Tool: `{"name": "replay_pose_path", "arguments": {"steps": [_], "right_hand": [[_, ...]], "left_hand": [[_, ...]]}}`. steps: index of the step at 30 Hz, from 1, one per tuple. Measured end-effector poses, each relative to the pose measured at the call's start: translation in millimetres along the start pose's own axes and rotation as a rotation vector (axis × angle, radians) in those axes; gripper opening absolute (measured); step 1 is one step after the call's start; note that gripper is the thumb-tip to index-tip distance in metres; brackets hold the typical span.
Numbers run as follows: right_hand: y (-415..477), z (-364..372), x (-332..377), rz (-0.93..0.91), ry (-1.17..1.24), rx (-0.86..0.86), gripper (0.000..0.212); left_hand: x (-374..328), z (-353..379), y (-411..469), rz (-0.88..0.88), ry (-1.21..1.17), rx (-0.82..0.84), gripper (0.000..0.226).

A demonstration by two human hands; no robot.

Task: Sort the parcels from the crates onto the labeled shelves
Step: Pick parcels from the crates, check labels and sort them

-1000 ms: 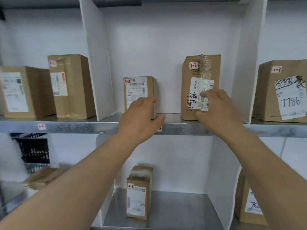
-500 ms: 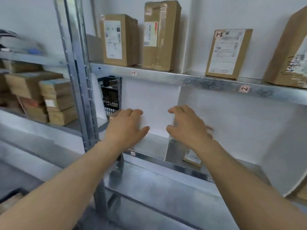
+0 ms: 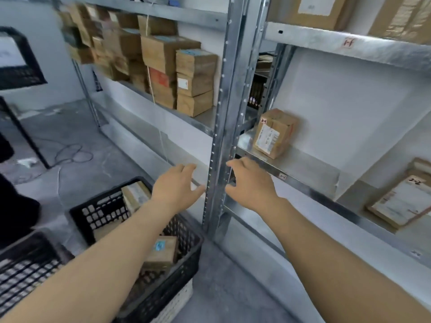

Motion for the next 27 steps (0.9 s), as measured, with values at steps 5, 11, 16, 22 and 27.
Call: {"name": "replay_pose_path", "arguments": {"steps": [5,11,16,22,27], "right_hand": [[38,34,52,-0.101,-0.064,0.092,0.053],[88,74,96,-0.253,-0.102,0.199,0.055],[134,113,120,-0.378,-0.091,0.305,0.056],[184,167,134,-0.474,-0.042,0.434,0.053],[215,216,127,-0.507,-0.049,0.549,0.057]], "left_hand": [[71,11,-14,-0.12,-0.02,-0.025,0.066],[131,28,-18,-0.292,-0.025,-0.019,0.065],[170,48,-17,-0.464,-0.032,0.037,0.063],[209,82,-12,-0.676,-0.09,0.153,0.058],[226,126,-3,-0.782,-0.172,0.236,0.057]]}}
Point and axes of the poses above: each hand's wrist, its own y-axis towards the middle knuckle, its own z-axis out of the palm, x = y × z, the point moved 4 cm from there along y, towards the middle knuckle, and after that the axes turned 10 degrees about x, right-handed, at the moved point
